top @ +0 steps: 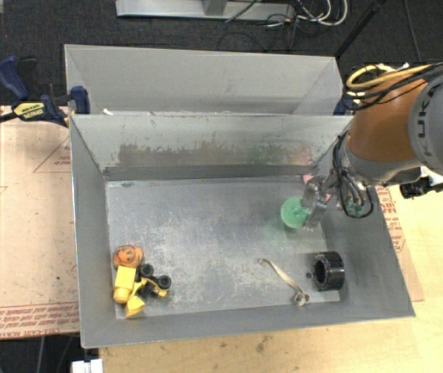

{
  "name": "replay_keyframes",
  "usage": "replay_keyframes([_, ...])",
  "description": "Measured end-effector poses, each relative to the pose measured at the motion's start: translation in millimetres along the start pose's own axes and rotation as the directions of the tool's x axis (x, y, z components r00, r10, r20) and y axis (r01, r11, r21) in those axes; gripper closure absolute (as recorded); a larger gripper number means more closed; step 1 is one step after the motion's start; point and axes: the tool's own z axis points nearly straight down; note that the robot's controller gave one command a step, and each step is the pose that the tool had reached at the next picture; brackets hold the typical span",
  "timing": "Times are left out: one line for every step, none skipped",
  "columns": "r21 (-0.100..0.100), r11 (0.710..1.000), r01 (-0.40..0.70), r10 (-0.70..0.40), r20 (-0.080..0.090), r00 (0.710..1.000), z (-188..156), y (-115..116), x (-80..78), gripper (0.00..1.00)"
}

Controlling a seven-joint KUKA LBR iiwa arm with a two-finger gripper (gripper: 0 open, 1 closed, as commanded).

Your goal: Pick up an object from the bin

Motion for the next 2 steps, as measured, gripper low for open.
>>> replay_keyframes([0.0, 1.0, 0.0, 0.0, 0.002, 1.0, -6.8, 0.1, -0.2, 1.0])
replay_keyframes([0.0, 1.0, 0.001, -0.001, -0.004, 1.0, -12.7, 0.1, 0.8, 1.0])
